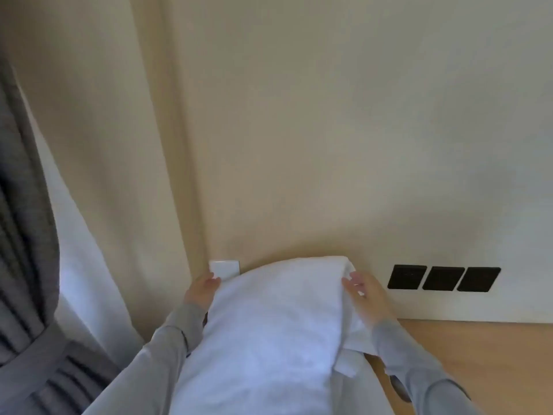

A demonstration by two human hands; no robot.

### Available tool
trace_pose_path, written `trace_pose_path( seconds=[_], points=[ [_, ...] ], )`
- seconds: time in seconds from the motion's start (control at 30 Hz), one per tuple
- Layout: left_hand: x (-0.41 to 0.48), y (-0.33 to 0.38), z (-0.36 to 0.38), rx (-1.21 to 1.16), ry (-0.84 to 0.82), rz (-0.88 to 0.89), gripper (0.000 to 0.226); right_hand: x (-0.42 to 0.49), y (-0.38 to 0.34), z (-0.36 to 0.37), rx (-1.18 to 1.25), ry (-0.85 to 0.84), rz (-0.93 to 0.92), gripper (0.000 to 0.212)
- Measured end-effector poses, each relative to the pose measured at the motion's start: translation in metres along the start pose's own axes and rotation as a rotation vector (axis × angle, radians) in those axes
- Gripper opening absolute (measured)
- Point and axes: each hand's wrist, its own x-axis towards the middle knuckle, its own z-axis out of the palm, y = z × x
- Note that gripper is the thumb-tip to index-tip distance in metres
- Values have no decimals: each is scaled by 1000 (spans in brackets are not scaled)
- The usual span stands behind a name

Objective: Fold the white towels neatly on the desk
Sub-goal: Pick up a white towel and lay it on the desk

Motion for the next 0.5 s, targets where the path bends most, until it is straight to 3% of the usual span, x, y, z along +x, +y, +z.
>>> trace_pose_path(
  seconds=[0.17,0.5],
  points=[
    [12,-44,11,-29,-85,-178,42,-7,22,26,115,-56,96,12],
    [28,-93,22,-153,-58,-341,39,8,28,52,279,-91,247,33]
  ],
)
